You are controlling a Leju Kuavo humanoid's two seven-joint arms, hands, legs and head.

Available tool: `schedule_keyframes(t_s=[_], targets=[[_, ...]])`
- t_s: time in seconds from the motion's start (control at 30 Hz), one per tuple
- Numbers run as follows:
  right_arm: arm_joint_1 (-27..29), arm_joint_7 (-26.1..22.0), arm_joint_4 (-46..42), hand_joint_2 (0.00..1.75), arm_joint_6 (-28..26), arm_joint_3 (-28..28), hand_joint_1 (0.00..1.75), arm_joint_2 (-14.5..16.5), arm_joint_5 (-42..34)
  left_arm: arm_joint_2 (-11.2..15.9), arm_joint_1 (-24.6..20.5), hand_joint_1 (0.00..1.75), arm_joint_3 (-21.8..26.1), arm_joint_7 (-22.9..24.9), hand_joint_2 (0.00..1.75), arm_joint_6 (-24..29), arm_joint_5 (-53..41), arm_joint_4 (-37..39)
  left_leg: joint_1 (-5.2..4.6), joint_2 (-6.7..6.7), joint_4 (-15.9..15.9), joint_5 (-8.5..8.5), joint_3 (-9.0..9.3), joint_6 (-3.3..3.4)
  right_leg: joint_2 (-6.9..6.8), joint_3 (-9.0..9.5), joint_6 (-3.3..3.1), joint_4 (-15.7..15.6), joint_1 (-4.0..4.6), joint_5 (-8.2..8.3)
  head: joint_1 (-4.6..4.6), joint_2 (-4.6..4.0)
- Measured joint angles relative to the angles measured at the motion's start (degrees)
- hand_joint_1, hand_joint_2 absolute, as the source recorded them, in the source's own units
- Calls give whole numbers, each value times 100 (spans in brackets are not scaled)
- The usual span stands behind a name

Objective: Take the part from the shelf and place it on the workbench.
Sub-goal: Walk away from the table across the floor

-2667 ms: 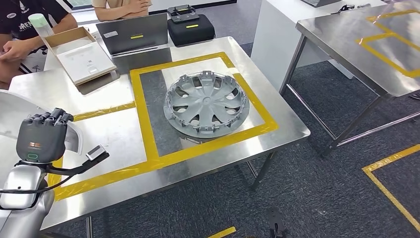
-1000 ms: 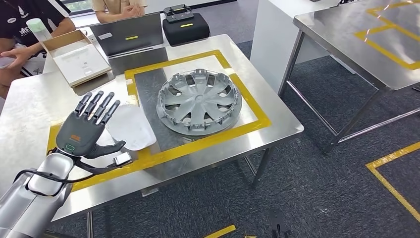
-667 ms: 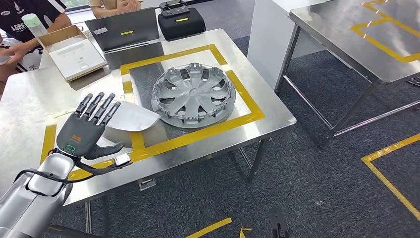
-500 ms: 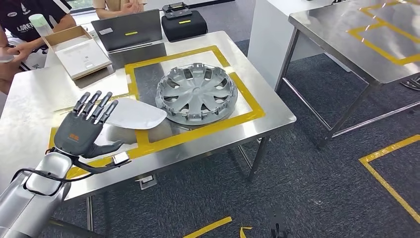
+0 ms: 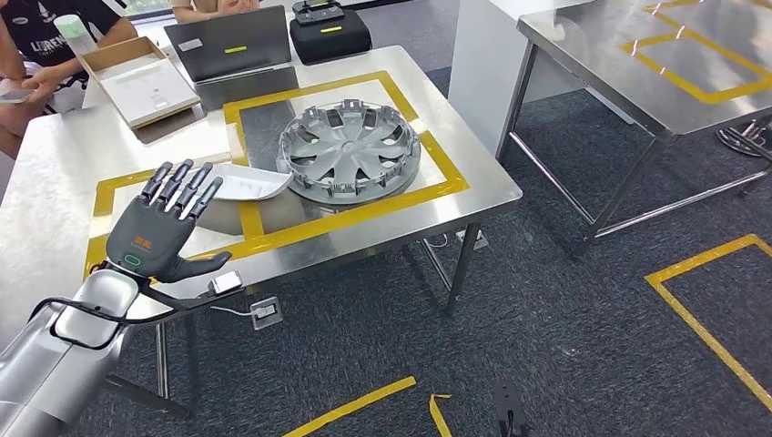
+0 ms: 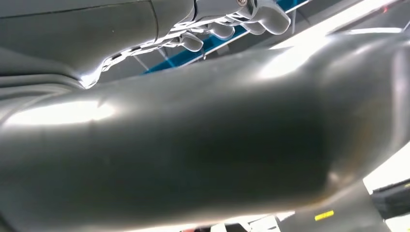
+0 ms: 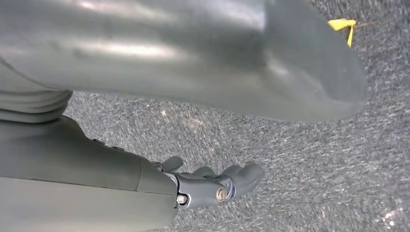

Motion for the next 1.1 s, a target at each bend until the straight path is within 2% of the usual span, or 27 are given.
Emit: schedule_keyframes(t_s=[0.03, 0.07, 0.13, 0.17, 0.2, 0.23, 0.27, 0.3, 0.37, 0.4, 0.43, 0.5, 0.53, 0.57, 0.6, 0.67, 0.7, 0.73, 0.77, 0.8, 0.83, 0.9, 0.93, 1.0, 1.03, 1.07, 1.1], targets=[[-5, -5, 1, 0, 4, -7, 0, 4, -7, 14, -15, 0, -5, -10, 0, 0, 2, 9, 7, -7, 62, -96, -42, -37, -8, -47, -45, -15, -7, 65, -2, 0], [-9, -16, 1, 0, 13, -16, 0, 8, -20, 33, -31, 0, -8, -33, 0, 0, 10, 18, 16, -12, 230, -294, -115, -71, -16, -108, -82, -30, -16, 139, -9, 0], [-14, -65, 1, 0, 57, -45, 0, 10, -86, 63, -60, 0, -13, -112, 0, 0, 34, 41, 35, -16, 863, -857, -298, -124, -23, -267, -121, -33, -19, 273, -15, 0], [-13, -95, 1, 0, 93, -71, 0, 10, -143, 78, -68, 0, -14, -160, 0, 0, 45, 59, 42, -16, 1220, -1060, -366, -142, -23, -354, -123, -32, -18, 341, -18, 0], [-13, -119, 1, 0, 126, -105, 0, 10, -202, 90, -71, 0, -15, -203, 0, 0, 44, 82, 45, -16, 1475, -1137, -368, -149, -23, -444, -120, -30, -17, 412, -18, 0], [-11, -136, 1, 0, 156, -143, 0, 10, -258, 100, -72, 0, -15, -238, 0, 0, 39, 103, 46, -16, 1571, -1100, -292, -146, -23, -535, -113, -28, -16, 482, -18, 0], [-10, -144, 1, 0, 179, -179, 0, 10, -296, 108, -74, 0, -16, -261, 0, 0, 30, 119, 44, -16, 1472, -982, -115, -128, -23, -624, -102, -27, -15, 554, -18, 0], [-11, -151, 1, 0, 195, -208, 0, 10, -318, 113, -82, 0, -16, -276, 0, 0, 22, 126, 39, -18, 1197, -867, 157, -97, -24, -700, -90, -25, -14, 623, -17, 0], [-10, -159, 1, 0, 230, -248, 0, 9, -342, 125, -117, 0, -14, -290, 0, 1, 16, 116, 11, -16, 433, -898, 761, -22, -25, -801, -41, -29, -9, 748, -11, 0], [-9, -160, 1, 0, 244, -263, 0, 9, -345, 129, -143, 0, -13, -295, 0, 2, 15, 111, -11, -17, 150, -964, 940, 10, -29, -815, -4, -39, -13, 804, -9, 0], [-7, -158, 2, 0, 255, -278, 0, 8, -347, 137, -163, 0, -12, -296, 0, 3, 15, 108, -34, -18, -10, -1017, 1014, 41, -34, -817, 38, -64, -21, 861, -16, 0], [-4, -156, 3, 0, 262, -305, 0, 6, -344, 150, -181, 0, -11, -308, 0, 3, 21, 110, -45, -11, -82, -915, 961, 118, -38, -813, 118, -122, -38, 961, -40, 0], [-1, -154, 3, 0, 262, -315, 0, 4, -339, 156, -184, 0, -11, -319, 0, 2, 39, 113, -35, 0, -102, -839, 932, 161, -34, -840, 148, -107, -42, 919, -50, 0], [3, -150, 5, 0, 265, -321, 0, 3, -335, 161, -191, 0, -12, -332, 0, 2, 70, 118, -19, 11, -126, -751, 883, 208, -28, -899, 175, 8, -43, 754, -46, 0], [4, -144, 7, 0, 271, -323, 0, 1, -329, 166, -201, 0, -13, -344, 0, 2, 103, 125, -6, 20, -141, -662, 815, 242, -24, -988, 194, 248, -49, 484, -42, 0], [1, -136, 10, 0, 294, -324, 0, -5, -316, 184, -213, 0, -14, -363, 0, 2, 149, 148, -7, 21, -138, -504, 627, 280, -21, -1182, 233, 970, -46, -86, -32, 0], [-1, -132, 10, 0, 307, -324, 0, -11, -311, 192, -205, 0, -15, -369, 0, 2, 152, 162, -8, 21, -131, -428, 525, 277, -21, -1225, 247, 1287, -46, -208, -31, 0], [-2, -127, 10, 0, 318, -324, 0, -17, -305, 201, -193, 0, -15, -374, 0, 2, 153, 176, -6, 23, -121, -355, 421, 269, -22, -1192, 258, 1458, -47, -190, -30, 0], [-2, -119, 10, 0, 331, -324, 0, -23, -294, 211, -183, 0, -16, -382, 0, 2, 153, 190, -2, 24, -106, -285, 316, 254, -23, -1062, 264, 1445, -49, -75, -28, 0], [-3, -111, 10, 0, 347, -324, 0, -27, -276, 222, -180, 0, -16, -392, 0, 2, 151, 202, 4, 24, -84, -220, 213, 233, -25, -832, 266, 1241, -51, 59, -28, 0], [-10, -104, 10, 0, 363, -324, 0, -30, -256, 233, -185, 0, -15, -405, 0, 2, 147, 214, 7, 25, -51, -162, 119, 204, -25, -527, 262, 891, -52, 92, -25, 0], [-23, -100, 11, 0, 389, -324, 0, -32, -221, 265, -212, 0, -12, -430, 0, 2, 138, 235, 0, 26, 10, -76, -3, 133, -13, -53, 197, 249, -29, -16, -7, 0], [-26, -100, 13, 0, 396, -324, 0, -32, -213, 277, -229, 0, -10, -438, 0, 2, 136, 243, -7, 27, 21, -37, -26, 96, -6, 41, 147, 83, -15, -93, -2, 0], [-19, -100, 18, 0, 407, -324, 0, -31, -201, 299, -251, 0, -8, -455, 0, 2, 134, 258, -1, 27, -6, 44, -37, 23, -8, -4, 35, 24, -4, -43, 2, 0], [-19, -100, 20, 0, 412, -324, 0, -31, -195, 310, -258, 0, -7, -462, 0, 2, 129, 266, 9, 21, 13, 5, -66, -12, -20, -42, -11, 17, -9, 19, -2, 0], [-20, -101, 20, 0, 415, -324, 0, -32, -189, 322, -259, 0, -5, -469, 0, 2, 125, 275, 21, 15, 110, -140, -116, -46, -32, -93, -55, 2, -19, 92, -4, 0], [-22, -103, 21, 0, 418, -324, 0, -32, -184, 335, -258, 0, -2, -472, 0, 2, 121, 287, 34, 8, 320, -389, -195, -78, -43, -161, -87, -10, -30, 171, -11, 0]])
